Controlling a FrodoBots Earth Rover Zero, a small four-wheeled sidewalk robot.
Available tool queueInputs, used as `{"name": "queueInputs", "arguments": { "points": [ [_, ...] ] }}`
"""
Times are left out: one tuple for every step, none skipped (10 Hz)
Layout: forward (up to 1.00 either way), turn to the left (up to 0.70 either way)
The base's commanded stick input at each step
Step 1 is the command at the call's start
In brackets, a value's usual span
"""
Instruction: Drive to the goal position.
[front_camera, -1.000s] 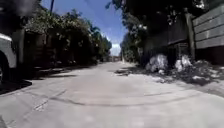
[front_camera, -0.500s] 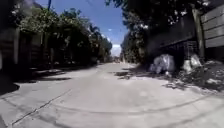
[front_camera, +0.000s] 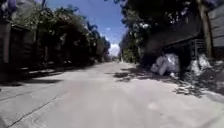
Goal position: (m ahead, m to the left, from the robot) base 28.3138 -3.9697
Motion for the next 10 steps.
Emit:
{"name": "queueInputs", "arguments": {
  "points": [
    [1.0, 0.0],
    [1.0, 0.0],
    [1.0, -0.03],
    [1.0, -0.28],
    [1.0, -0.36],
    [1.0, -0.11],
    [1.0, -0.18],
    [1.0, -0.36],
    [1.0, -0.38],
    [1.0, -0.3]
  ]
}}
